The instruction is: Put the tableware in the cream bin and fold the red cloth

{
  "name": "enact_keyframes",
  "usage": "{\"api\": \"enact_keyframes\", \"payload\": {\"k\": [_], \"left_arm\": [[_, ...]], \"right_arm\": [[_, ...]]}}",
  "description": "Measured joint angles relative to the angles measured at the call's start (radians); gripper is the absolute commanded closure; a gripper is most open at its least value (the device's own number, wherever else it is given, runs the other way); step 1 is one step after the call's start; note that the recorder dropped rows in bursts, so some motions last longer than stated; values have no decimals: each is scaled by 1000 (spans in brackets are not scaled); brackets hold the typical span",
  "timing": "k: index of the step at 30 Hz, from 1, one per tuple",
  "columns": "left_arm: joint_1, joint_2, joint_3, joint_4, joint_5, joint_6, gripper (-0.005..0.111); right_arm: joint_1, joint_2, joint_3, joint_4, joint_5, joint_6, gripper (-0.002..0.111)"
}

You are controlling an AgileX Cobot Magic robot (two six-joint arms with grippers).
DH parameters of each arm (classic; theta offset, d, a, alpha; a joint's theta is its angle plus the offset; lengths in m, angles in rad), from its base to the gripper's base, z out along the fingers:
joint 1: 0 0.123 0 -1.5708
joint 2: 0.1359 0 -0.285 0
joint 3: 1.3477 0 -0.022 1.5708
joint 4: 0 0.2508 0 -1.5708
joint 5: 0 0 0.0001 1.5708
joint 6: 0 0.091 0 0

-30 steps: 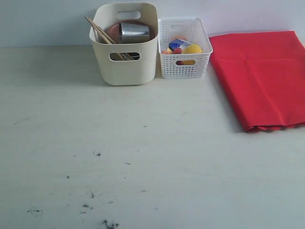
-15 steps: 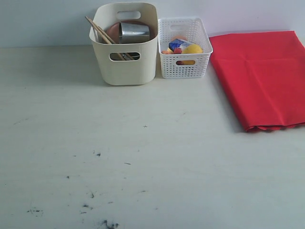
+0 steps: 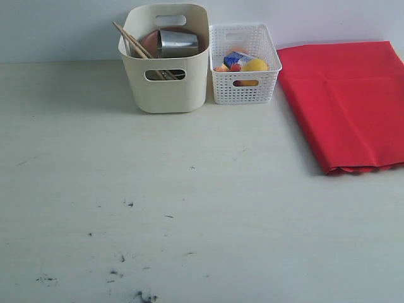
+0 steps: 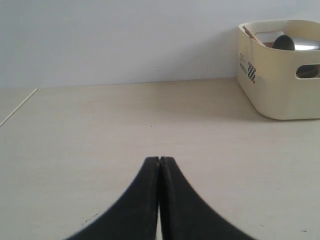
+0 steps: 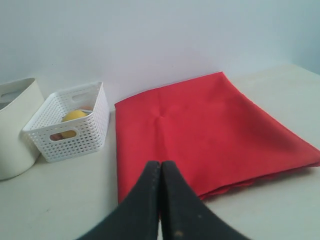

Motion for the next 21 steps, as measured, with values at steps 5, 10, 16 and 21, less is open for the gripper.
{"api": "enact_keyframes", "payload": {"k": [5,10,16,21], "left_arm": [[0,0,0,0,0,0,104],[0,0,0,0,0,0,104],[0,0,0,0,0,0,104],[0,0,0,0,0,0,104]], "right_arm": [[84,0,0,0,13,-20,108],[98,0,0,0,27,-33,108],[98,0,0,0,27,-33,108],[98,0,0,0,29,-33,108]]}}
